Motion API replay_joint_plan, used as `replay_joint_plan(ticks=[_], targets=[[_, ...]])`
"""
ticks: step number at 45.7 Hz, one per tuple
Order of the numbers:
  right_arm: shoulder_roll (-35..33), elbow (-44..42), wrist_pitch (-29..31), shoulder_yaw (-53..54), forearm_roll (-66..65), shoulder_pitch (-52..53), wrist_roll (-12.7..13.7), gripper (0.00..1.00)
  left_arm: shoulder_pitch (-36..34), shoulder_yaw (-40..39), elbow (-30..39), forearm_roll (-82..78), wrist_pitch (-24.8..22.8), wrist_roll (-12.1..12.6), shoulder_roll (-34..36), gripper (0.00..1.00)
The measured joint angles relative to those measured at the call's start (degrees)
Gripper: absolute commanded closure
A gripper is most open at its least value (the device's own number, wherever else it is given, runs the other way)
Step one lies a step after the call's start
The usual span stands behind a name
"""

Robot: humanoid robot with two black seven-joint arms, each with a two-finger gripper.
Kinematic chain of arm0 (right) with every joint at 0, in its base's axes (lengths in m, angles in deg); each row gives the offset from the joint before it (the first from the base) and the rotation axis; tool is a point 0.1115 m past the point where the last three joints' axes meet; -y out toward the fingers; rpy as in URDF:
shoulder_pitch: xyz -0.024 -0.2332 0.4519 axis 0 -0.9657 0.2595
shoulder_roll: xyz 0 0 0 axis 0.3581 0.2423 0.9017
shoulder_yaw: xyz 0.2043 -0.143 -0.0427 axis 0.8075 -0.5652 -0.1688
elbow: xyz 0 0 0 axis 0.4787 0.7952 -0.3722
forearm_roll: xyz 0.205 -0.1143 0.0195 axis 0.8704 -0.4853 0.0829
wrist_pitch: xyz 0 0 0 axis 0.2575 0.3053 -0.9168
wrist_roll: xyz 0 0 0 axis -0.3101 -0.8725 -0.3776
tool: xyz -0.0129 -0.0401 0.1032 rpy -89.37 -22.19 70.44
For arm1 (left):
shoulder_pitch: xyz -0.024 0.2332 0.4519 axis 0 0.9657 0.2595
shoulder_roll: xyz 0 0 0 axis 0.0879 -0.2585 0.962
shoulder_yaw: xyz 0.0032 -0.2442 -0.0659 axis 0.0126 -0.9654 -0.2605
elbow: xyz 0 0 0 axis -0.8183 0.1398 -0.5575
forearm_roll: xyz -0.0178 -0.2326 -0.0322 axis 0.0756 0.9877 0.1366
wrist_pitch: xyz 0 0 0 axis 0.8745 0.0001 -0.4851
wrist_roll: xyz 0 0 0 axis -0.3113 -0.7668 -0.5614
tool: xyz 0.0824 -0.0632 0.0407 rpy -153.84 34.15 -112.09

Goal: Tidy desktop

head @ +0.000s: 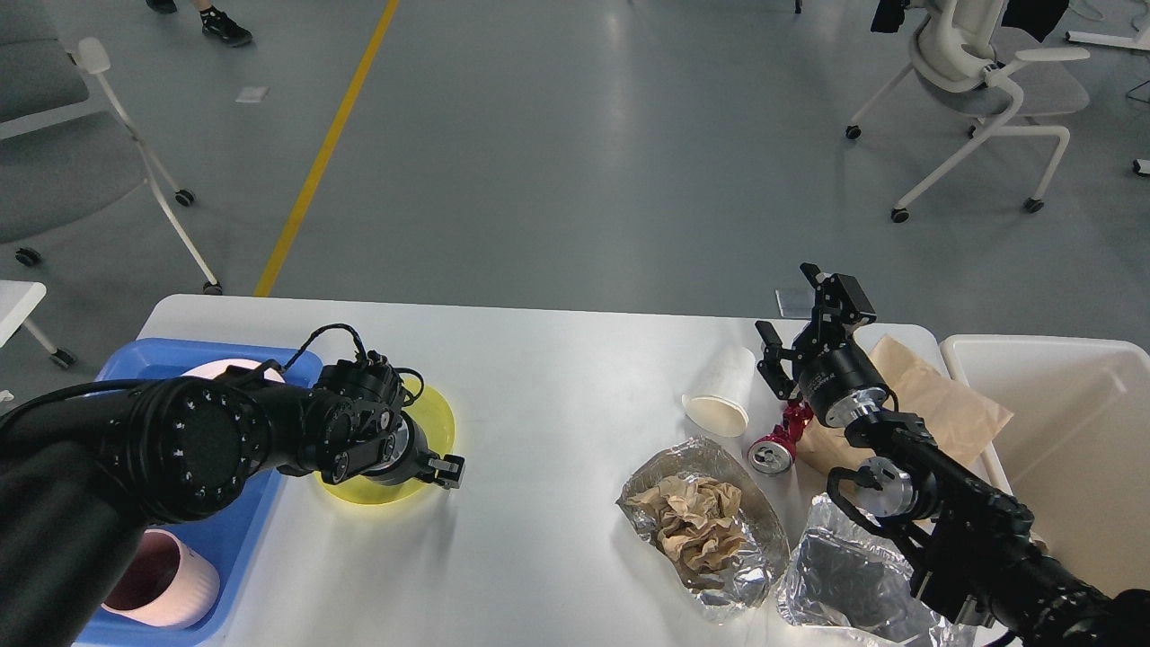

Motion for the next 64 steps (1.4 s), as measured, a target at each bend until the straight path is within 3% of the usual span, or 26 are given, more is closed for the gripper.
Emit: replay_joint_plan(ticks=[9,33,40,64], targets=[[0.00,0.00,0.00,0.00,0.00,0.00,0.00,0.00,0.44,-0.05,0.00,0.01,-0.11,-0.07,0.03,0.56],[0.00,0.02,0.00,0.00,0.00,0.00,-0.05,0.00,0.65,0.04,0.11,0.00,-0.38,-0.22,0.06,0.62],[0.00,0.02,0.00,-0.01,0.00,0.00,-0.05,0.00,0.44,0.02,0.15,0.00,-0.61,-0.25,0.07,0.75],[0.00,-0.02,0.00,-0.01,0.00,0.00,0.01,0.00,0.15,0.01,0.28,1.36,-2.96,-0.25,0.15,0.81]])
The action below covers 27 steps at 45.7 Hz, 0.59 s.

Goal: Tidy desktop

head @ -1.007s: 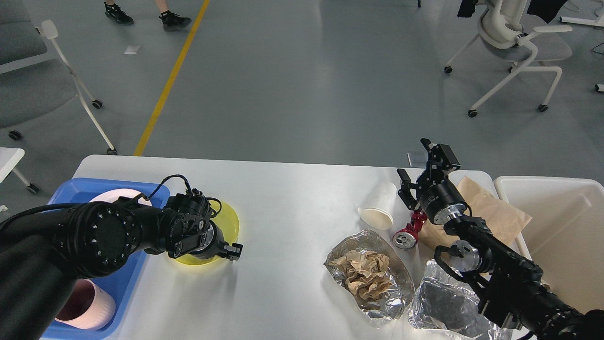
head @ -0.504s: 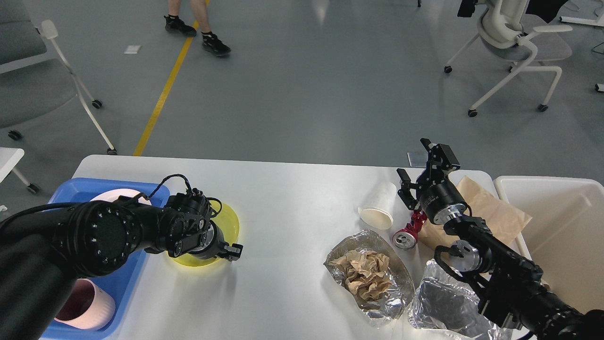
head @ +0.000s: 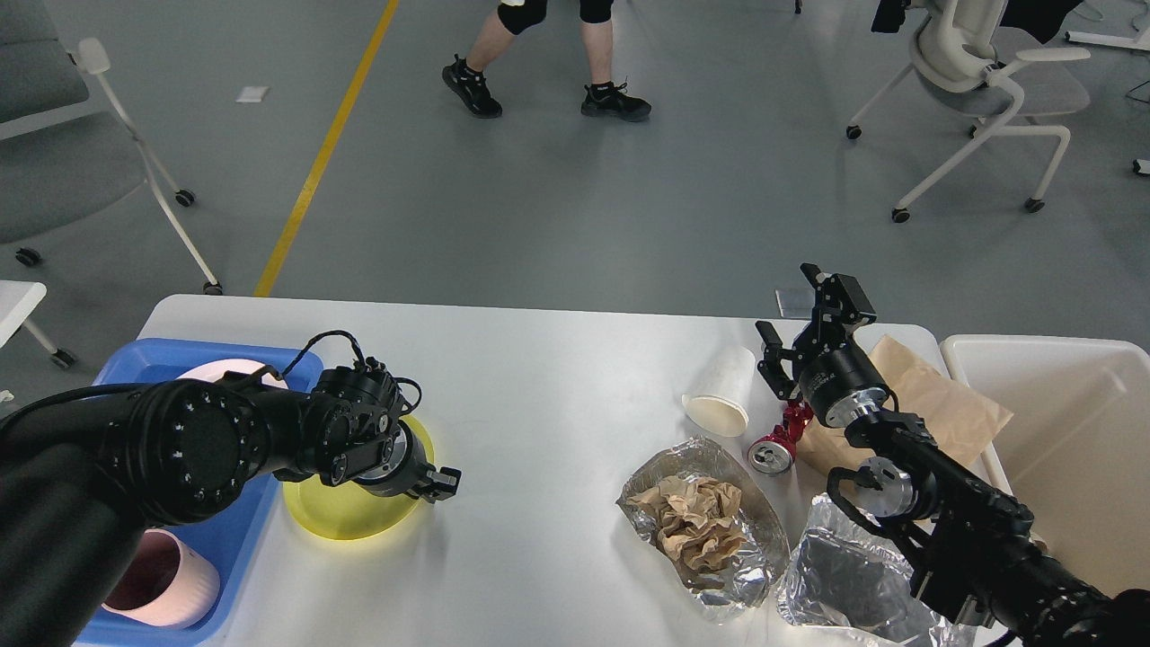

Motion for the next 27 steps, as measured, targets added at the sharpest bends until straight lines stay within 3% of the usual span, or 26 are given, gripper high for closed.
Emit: replay_joint_plan(ticks=[7,16,27], targets=[[0.00,0.00,0.00,0.00,0.00,0.00,0.00,0.00,-0.06,0.00,-0.01,0.78,-0.21,0.00,0.04,1.00],[0.00,0.00,0.00,0.01,0.00,0.00,0.00,0.00,-0.51,-0.15,-0.14,0.99,-3.55,-0.24,0.12,1.00],[0.00,0.00,0.00,0.01,0.00,0.00,0.00,0.00,-0.93,-1.17,-0.08,1.01,-3.97,-0.27,0.12,1.00]])
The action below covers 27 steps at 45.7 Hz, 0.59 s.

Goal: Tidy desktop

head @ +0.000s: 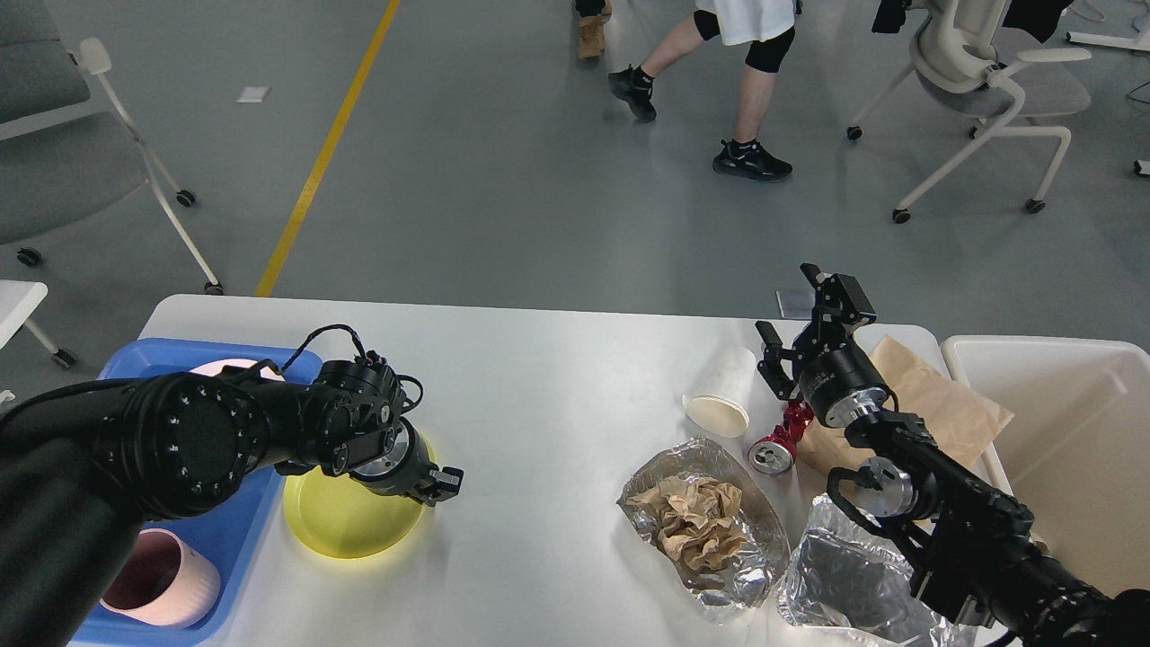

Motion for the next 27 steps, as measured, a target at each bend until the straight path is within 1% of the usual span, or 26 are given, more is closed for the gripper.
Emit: replay_joint_plan(ticks=[18,27], targets=[[0.00,0.02,0.00,0.00,0.00,0.00,0.00,0.00,-3.04,-0.66,0.01,2.46,-0.99,-0.25,-0.17,1.00],[0.00,0.02,0.00,0.01,0.00,0.00,0.00,0.00,-4.81,-1.75,0.42,2.79,-3.78,0.06,-0.26,1.00]])
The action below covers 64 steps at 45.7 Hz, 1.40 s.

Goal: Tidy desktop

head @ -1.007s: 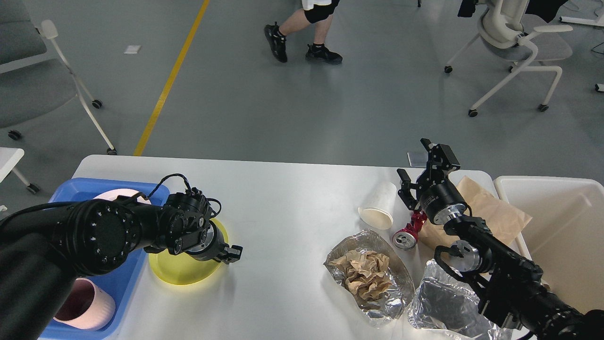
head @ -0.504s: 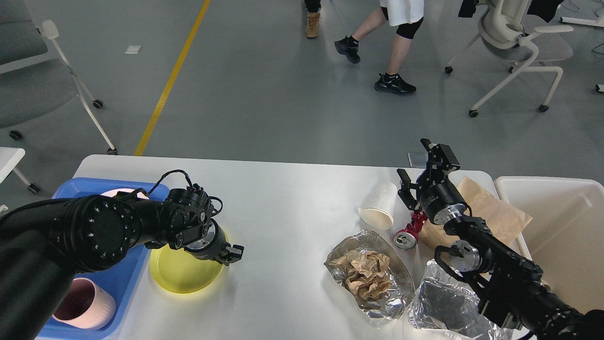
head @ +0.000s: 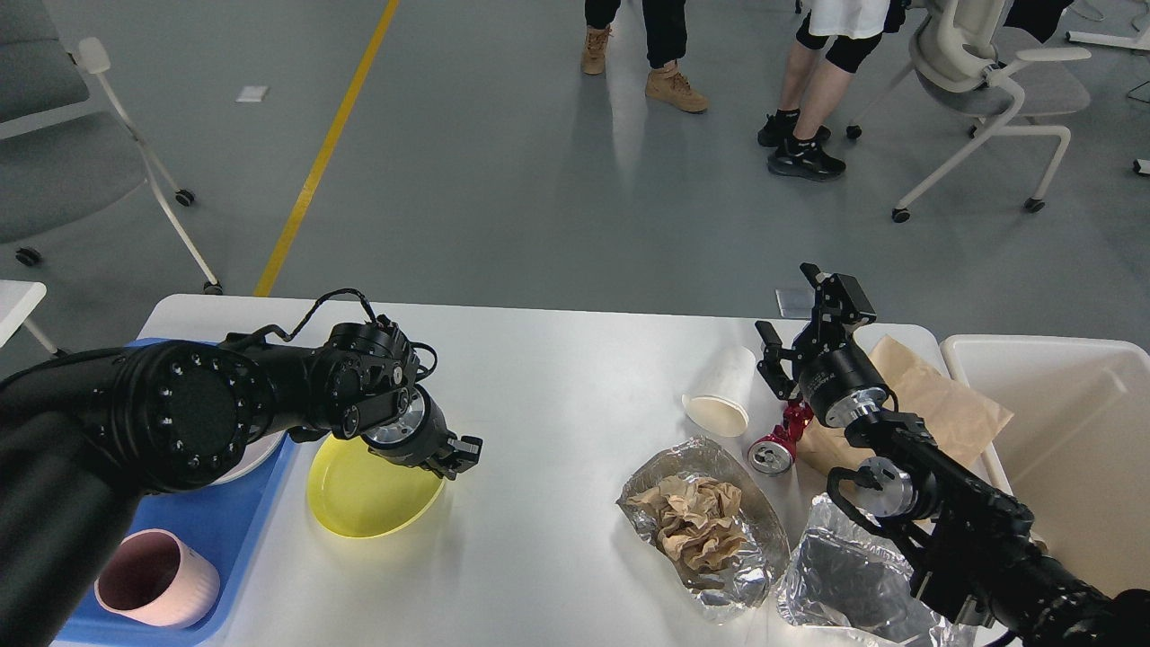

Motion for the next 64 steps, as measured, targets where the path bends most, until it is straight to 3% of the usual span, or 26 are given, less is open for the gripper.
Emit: replay_joint_plan(ticks=[16,37,64], targets=[[0.00,0.00,0.00,0.00,0.00,0.00,-0.02,0.00,-0.81,-0.03,0.24,0.08,-2.37,0.04,0.02,1.00],[0.00,-0.02,0.00,-0.01,0.00,0.00,-0.02,0.00,-6.27,0.00,0.45,0.02,-13.38,0.12,0.06,1.00],[0.00,0.04,0.00,-0.01,0.00,0.00,-0.02,0.00,-6.17,0.70,0.67,0.37,-14.57,0.05,-0.03,1.00]])
